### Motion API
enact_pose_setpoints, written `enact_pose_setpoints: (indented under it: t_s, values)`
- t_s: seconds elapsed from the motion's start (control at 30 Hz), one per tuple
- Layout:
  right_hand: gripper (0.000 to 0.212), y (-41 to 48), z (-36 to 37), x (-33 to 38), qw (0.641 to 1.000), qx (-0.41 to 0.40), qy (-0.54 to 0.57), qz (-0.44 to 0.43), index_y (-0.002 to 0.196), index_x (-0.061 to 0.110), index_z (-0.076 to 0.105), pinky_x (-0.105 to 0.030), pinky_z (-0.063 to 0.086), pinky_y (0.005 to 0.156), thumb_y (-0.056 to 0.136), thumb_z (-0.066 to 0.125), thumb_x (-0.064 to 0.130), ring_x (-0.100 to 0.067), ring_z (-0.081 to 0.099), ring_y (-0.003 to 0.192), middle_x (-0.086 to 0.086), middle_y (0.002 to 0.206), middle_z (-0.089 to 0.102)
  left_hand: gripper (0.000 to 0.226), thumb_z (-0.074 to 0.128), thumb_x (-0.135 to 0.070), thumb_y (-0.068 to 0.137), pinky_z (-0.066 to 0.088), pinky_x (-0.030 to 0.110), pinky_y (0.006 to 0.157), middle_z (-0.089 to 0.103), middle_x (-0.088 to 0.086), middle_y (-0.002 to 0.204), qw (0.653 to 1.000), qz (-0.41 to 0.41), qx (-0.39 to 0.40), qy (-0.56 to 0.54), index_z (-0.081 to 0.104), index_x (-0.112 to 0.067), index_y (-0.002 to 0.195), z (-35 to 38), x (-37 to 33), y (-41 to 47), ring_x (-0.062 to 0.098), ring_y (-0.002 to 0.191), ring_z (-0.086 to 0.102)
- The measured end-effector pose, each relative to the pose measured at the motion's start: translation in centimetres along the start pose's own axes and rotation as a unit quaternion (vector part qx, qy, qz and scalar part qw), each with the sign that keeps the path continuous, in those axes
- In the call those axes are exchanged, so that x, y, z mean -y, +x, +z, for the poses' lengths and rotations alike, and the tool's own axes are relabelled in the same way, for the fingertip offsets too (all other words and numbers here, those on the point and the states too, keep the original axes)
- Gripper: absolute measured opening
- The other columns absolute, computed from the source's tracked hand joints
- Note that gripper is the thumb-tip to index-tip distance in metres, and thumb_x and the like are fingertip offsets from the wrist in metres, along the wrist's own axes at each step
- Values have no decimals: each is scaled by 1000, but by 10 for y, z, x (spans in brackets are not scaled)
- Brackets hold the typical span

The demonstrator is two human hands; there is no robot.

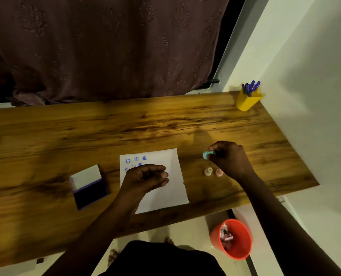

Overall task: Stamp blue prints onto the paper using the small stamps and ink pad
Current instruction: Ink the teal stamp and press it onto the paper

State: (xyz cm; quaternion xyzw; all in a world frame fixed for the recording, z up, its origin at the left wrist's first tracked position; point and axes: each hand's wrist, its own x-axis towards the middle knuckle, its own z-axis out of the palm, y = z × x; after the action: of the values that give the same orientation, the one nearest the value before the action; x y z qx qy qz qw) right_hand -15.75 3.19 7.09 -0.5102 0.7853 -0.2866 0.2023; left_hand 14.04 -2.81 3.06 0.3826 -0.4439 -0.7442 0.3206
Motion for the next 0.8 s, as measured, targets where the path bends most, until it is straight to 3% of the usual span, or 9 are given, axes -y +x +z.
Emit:
enact_pose_setpoints:
  t_s: [0.07,0.2,0.33,0.6,0.73,0.8]
  values:
    - [11,9,1,-18,997,36,-68,-2,93,22,76,-22,58,53,87,74,13,-10,73,54,9,75,77,45,92,-37,66,64,36,82,81,10,108,1000,1,-3,-2,82,-21,106,1,1,0,31,100,79]
    - [19,20,8,-37,983,78,-166,2,89,22,74,-14,52,54,83,65,6,-3,71,57,0,68,77,41,91,-34,67,64,36,82,81,12,107,1000,-2,-23,-9,82,-20,105,-1,3,-1,32,100,79]
    - [14,24,13,-35,973,98,-209,20,88,20,72,-33,61,66,82,67,8,-8,72,60,1,59,74,36,89,-30,67,64,36,80,81,13,106,999,-5,-41,-12,83,-19,102,-1,6,-4,34,100,79]
    - [12,29,18,-31,962,126,-240,32,76,22,66,-34,61,67,81,66,12,-10,71,56,0,52,71,25,84,-20,74,65,38,82,82,7,105,999,4,-53,6,84,-23,98,6,11,-10,30,97,80]
    - [13,30,20,-34,961,130,-240,42,90,22,70,-39,63,72,80,70,14,-16,75,69,-1,65,75,21,81,-10,83,65,36,82,82,6,105,999,8,-49,15,83,-23,99,5,14,-8,29,97,80]
    - [27,32,19,-35,961,125,-244,37,108,20,70,-36,62,76,81,74,17,-18,76,79,-2,78,78,23,81,-7,84,65,37,81,82,5,105,998,10,-54,18,83,-24,100,4,14,-8,29,97,80]
